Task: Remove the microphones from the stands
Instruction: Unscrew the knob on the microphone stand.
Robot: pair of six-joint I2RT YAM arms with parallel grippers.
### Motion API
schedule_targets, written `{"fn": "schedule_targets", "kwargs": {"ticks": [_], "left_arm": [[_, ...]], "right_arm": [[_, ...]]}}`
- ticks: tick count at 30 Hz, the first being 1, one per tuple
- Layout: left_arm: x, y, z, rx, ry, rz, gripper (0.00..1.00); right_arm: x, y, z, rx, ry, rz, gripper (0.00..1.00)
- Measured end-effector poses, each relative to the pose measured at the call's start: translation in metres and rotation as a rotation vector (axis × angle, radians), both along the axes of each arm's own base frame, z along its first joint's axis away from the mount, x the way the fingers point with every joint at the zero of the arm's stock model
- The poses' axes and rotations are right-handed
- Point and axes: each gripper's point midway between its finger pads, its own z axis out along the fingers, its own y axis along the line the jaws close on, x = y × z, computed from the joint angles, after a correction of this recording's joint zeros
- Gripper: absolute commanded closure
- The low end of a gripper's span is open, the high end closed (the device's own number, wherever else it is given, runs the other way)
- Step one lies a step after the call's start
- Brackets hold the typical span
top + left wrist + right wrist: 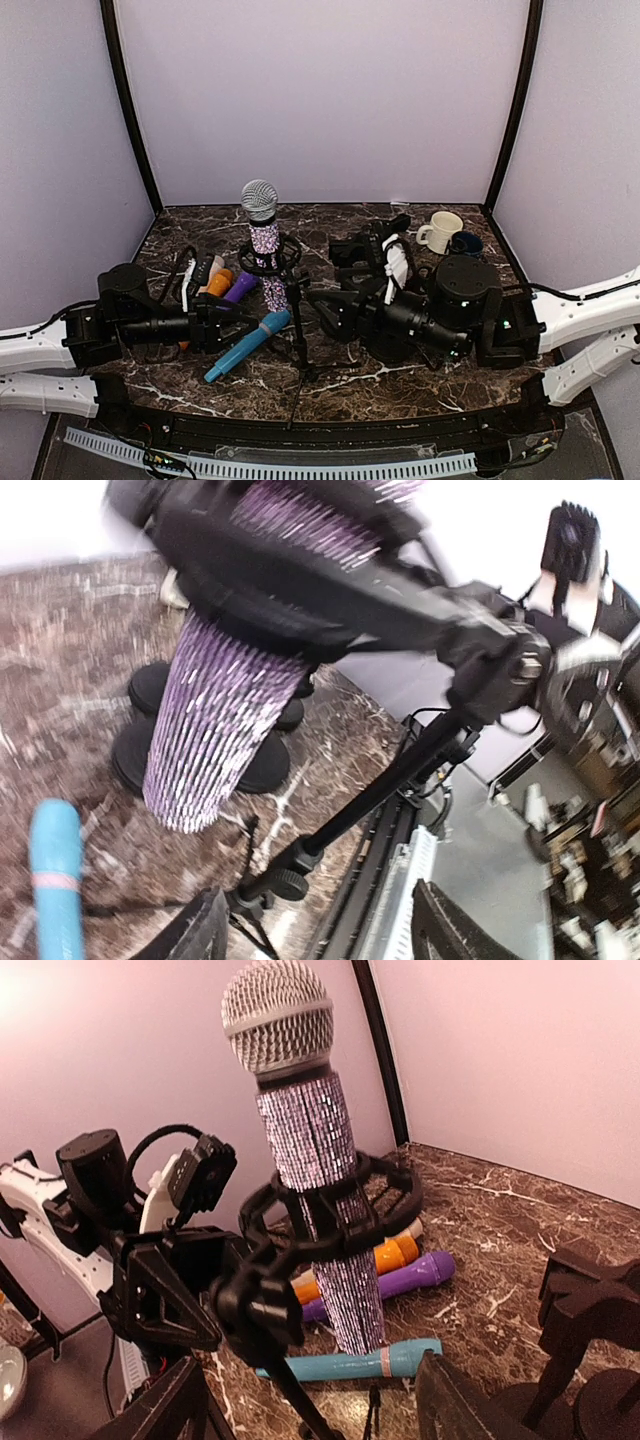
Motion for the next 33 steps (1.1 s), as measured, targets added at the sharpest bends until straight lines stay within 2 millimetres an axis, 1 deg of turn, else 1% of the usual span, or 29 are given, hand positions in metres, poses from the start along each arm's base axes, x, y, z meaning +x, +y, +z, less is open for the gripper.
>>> {"fn": "schedule_targets", "kwargs": {"ticks": [3, 6, 8, 11, 14, 18, 20, 21, 24, 27, 30, 33], "left_arm": [[0.000, 0.004, 0.011, 0.041, -0.148, -0.017, 0.38], [0.000, 0.002, 0.013, 0.099, -0.259, -0.036, 0.40], [-0.001, -0.004, 0.010, 0.152, -0.326, -0.056, 0.41], [-0.012, -0.020, 0.002, 0.239, -0.429, -0.109, 0.41], [-0.018, -0.031, -0.007, 0.307, -0.515, -0.139, 0.41], [-0.013, -0.037, -0.020, 0.390, -0.605, -0.129, 0.42], [-0.010, -0.041, -0.028, 0.431, -0.641, -0.127, 0.42], [-0.011, -0.044, -0.033, 0.454, -0.660, -0.139, 0.42], [-0.010, -0.049, -0.049, 0.519, -0.699, -0.159, 0.42], [-0.009, -0.051, -0.060, 0.569, -0.731, -0.175, 0.43], [-0.008, -0.053, -0.065, 0.603, -0.756, -0.186, 0.45], [-0.006, -0.057, -0.065, 0.629, -0.784, -0.187, 0.46]], "right_arm": [[0.002, 0.002, 0.032, 0.038, 0.008, -0.006, 0.24], [0.005, 0.004, 0.054, 0.053, 0.030, -0.014, 0.24], [0.011, 0.008, 0.069, 0.051, 0.052, -0.025, 0.24], [0.019, 0.016, 0.078, 0.034, 0.085, -0.039, 0.24], [0.023, 0.023, 0.072, -0.015, 0.120, -0.044, 0.25], [0.024, 0.032, 0.047, -0.098, 0.164, -0.039, 0.25], [0.023, 0.033, 0.034, -0.140, 0.183, -0.040, 0.25], [0.023, 0.033, 0.030, -0.153, 0.191, -0.039, 0.25], [0.023, 0.032, 0.027, -0.158, 0.201, -0.043, 0.25], [0.023, 0.031, 0.025, -0.163, 0.209, -0.045, 0.25], [0.023, 0.031, 0.025, -0.163, 0.212, -0.043, 0.25], [0.022, 0.032, 0.025, -0.163, 0.213, -0.038, 0.25]]}}
